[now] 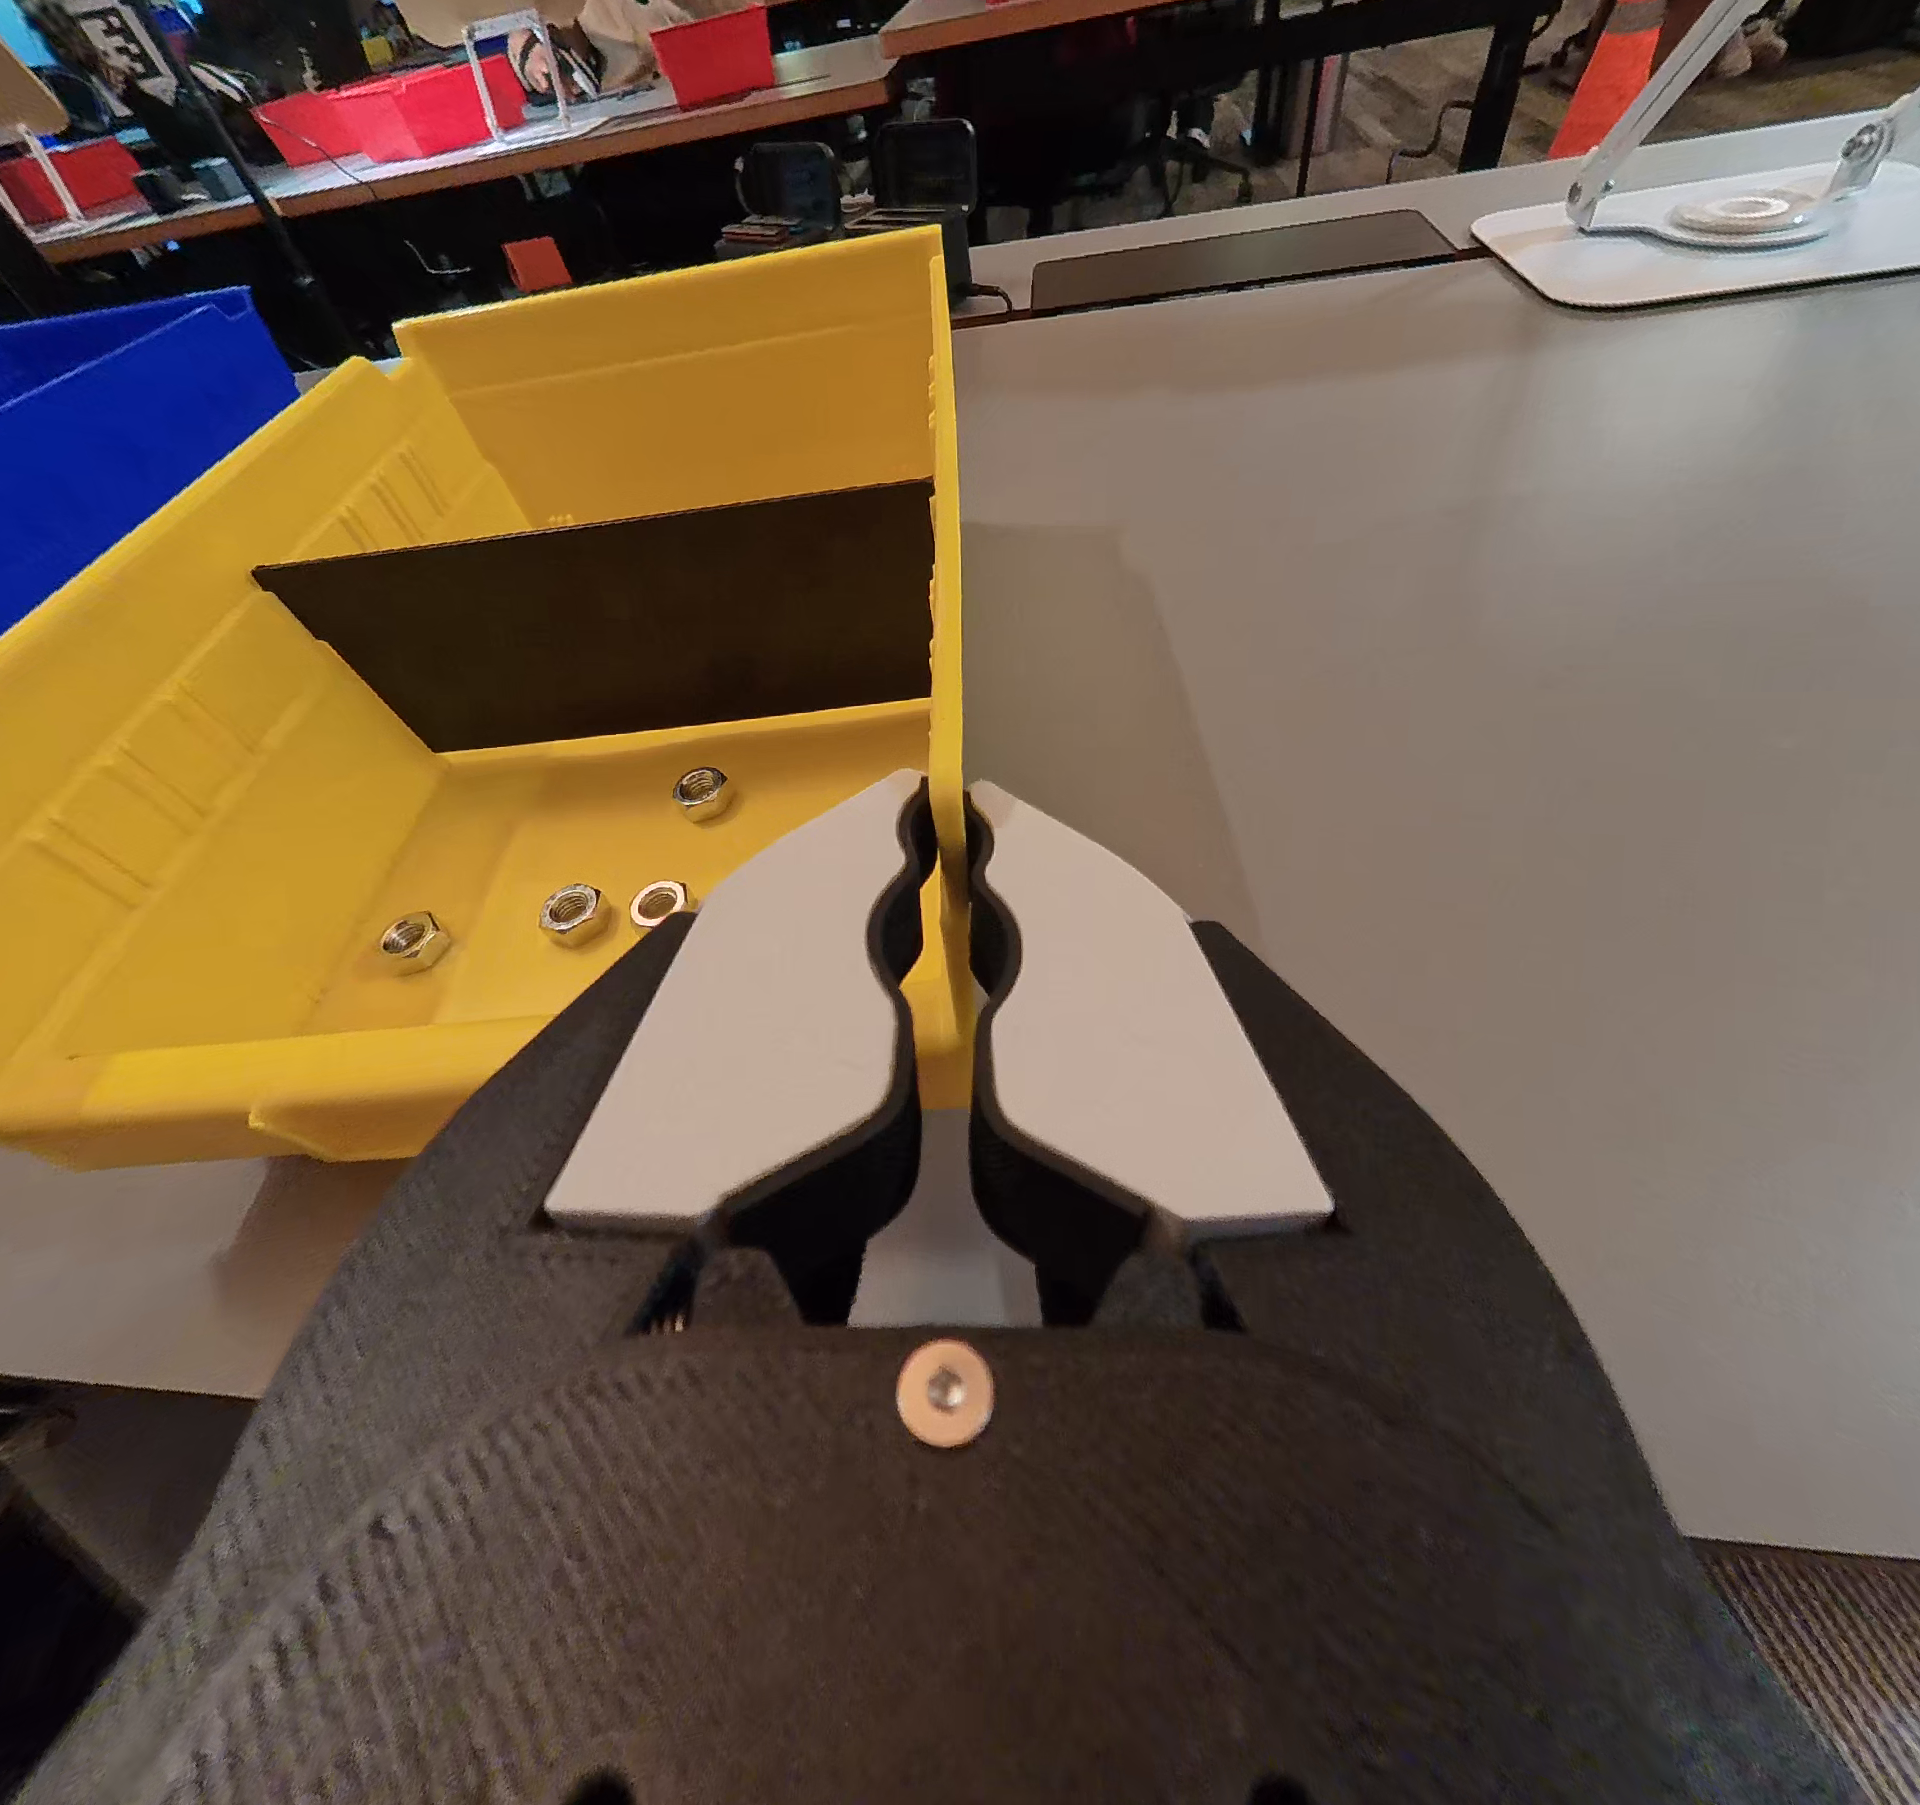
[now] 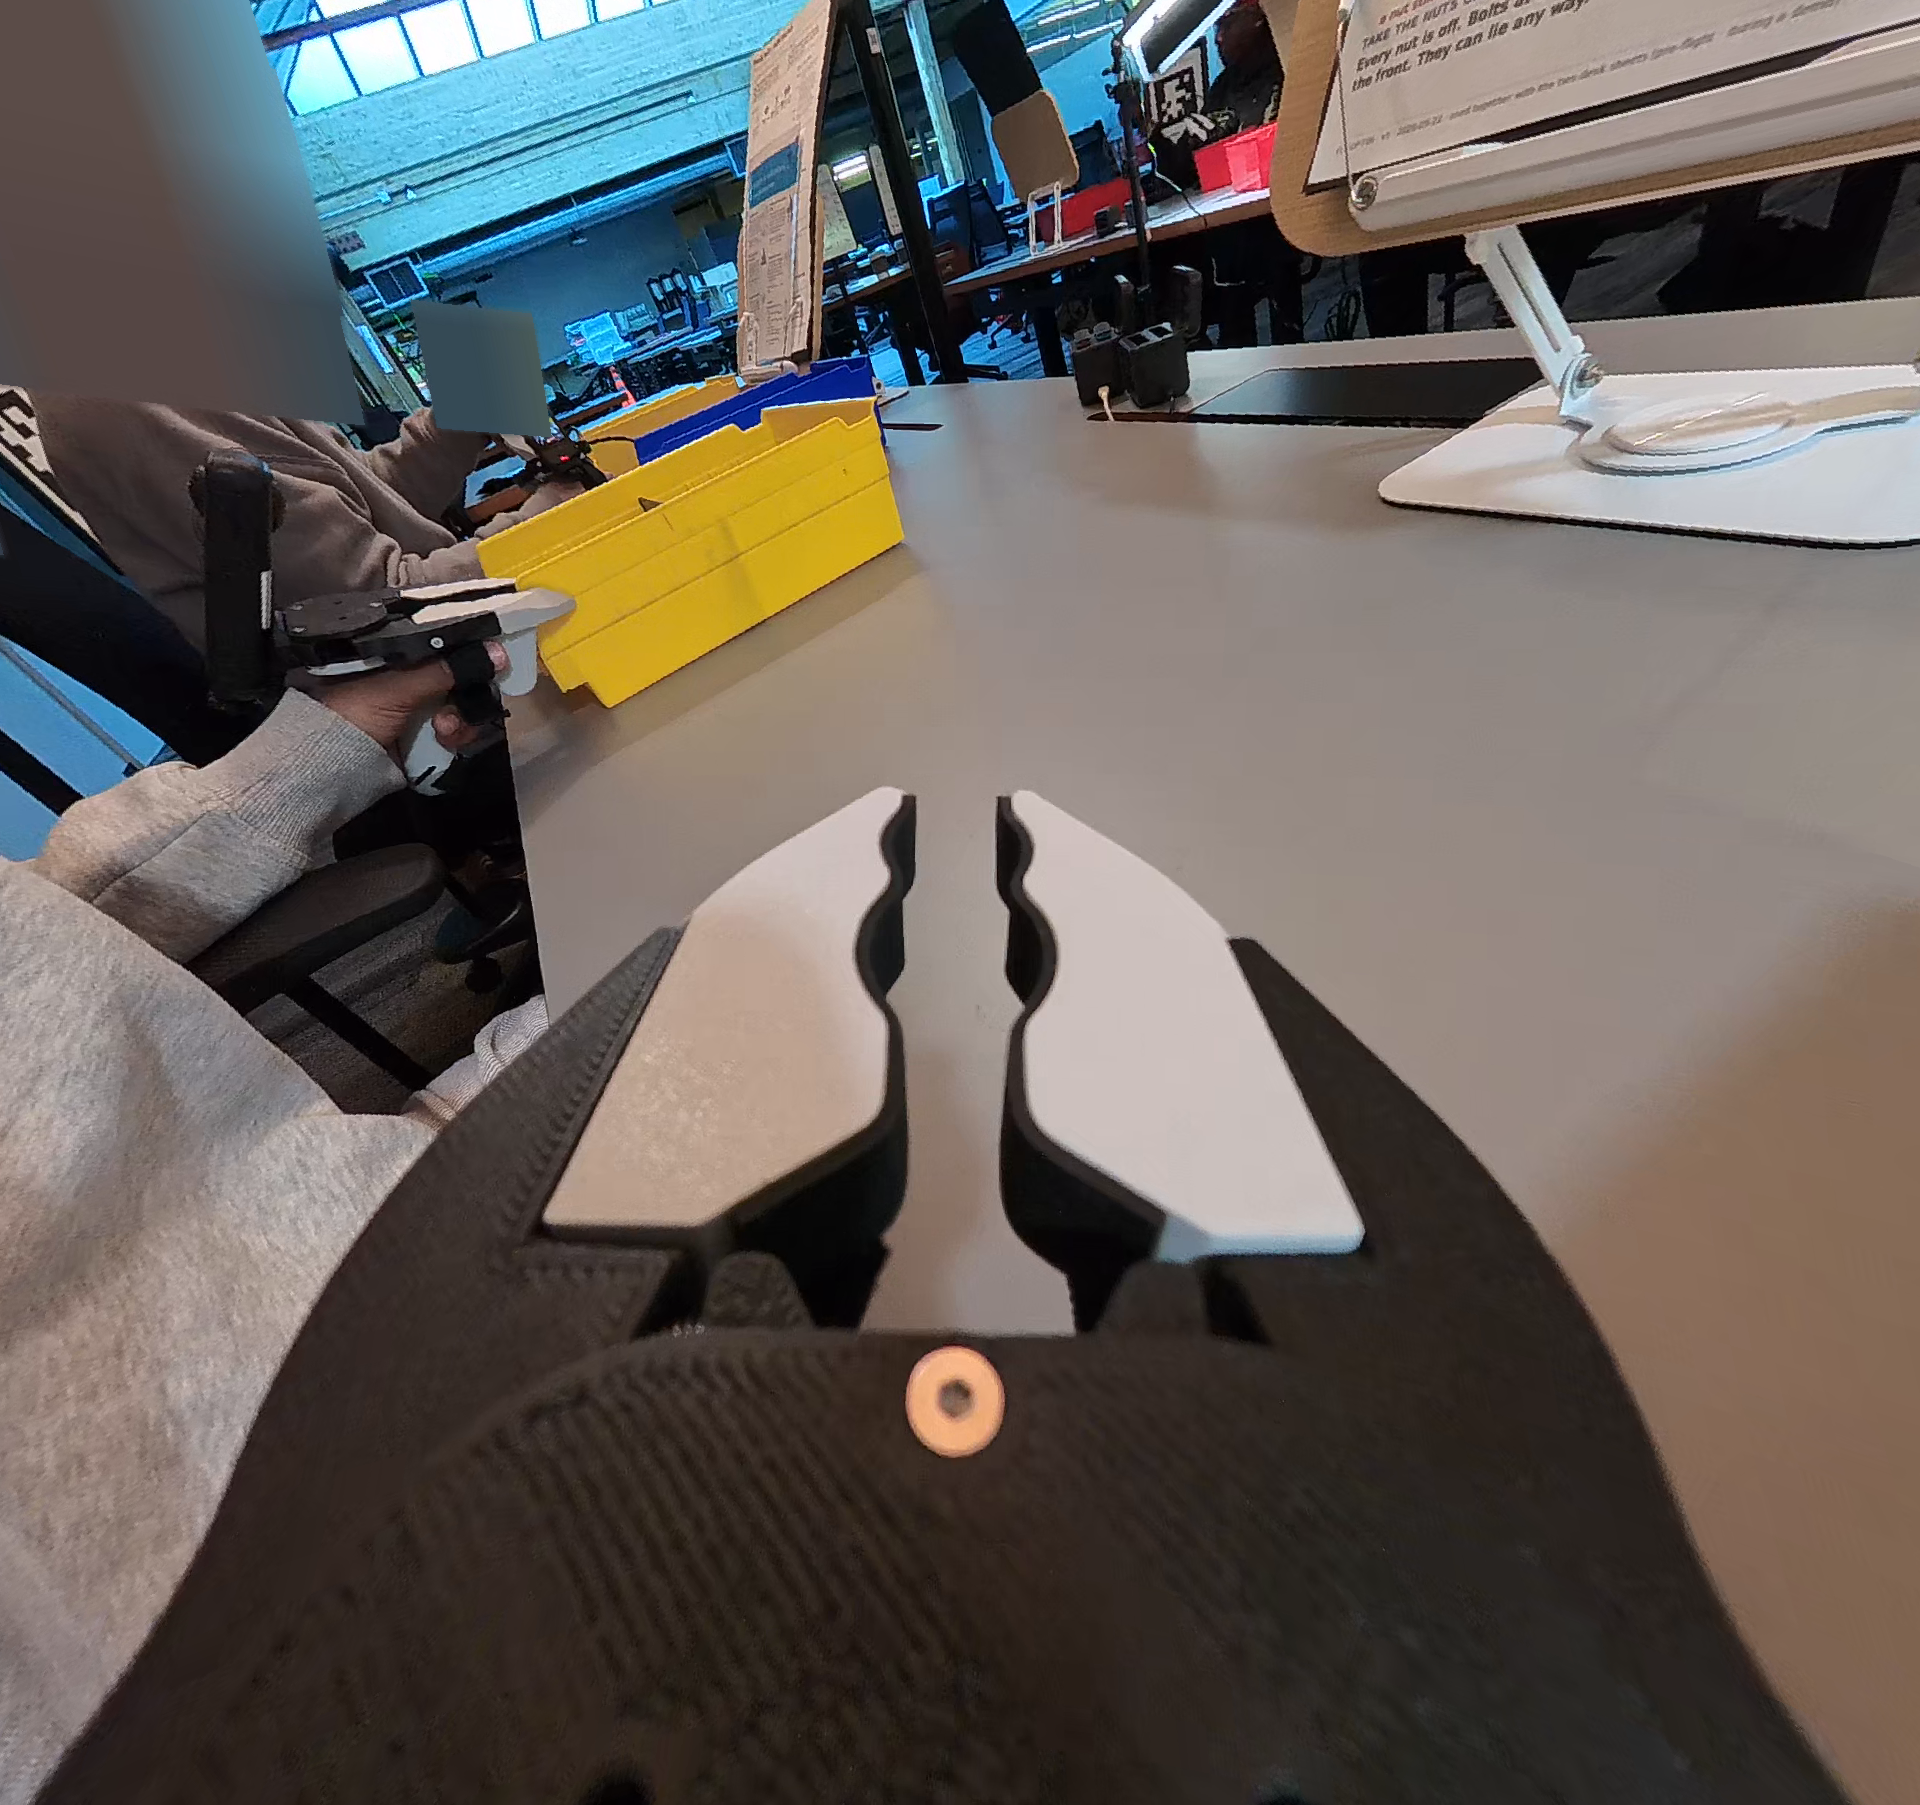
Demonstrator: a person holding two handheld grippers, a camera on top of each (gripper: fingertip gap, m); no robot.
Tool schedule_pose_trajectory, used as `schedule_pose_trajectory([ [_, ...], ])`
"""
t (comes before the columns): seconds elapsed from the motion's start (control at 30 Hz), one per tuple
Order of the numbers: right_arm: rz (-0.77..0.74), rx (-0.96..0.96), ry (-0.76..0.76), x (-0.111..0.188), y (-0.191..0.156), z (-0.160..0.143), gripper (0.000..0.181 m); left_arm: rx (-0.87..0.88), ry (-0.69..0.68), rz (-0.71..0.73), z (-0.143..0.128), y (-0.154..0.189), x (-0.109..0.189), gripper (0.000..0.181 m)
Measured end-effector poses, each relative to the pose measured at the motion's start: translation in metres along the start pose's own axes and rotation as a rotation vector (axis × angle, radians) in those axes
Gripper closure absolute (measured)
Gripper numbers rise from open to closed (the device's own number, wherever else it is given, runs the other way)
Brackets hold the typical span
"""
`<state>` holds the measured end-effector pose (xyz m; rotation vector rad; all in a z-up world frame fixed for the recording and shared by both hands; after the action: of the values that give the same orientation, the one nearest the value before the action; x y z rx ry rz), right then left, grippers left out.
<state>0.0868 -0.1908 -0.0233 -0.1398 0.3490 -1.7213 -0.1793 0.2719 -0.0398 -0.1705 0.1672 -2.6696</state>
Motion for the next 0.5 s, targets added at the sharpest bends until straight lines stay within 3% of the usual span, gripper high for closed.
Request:
schedule_pose_trajectory([
  [0.33,-0.003,-0.005,-0.003,0.000,0.001,0.000,0.167,0.026,0.034,-0.048,0.004,0.000,0.003,0.166],
  [0.5,-0.009,-0.009,0.001,0.001,0.002,0.000,0.167,0.181,0.185,-0.111,0.023,-0.016,0.018,0.165],
])
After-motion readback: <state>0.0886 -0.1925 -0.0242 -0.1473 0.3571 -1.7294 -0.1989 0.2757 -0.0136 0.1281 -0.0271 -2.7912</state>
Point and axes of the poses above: each gripper's, where its closed fingertips meet, x back along the fingers, z out of its top, y = z × x across the jaws, the point moved 9 cm from there along x, back along the fingers, and after that the axes turned 11 degrees about y, right-handed, at the moved point
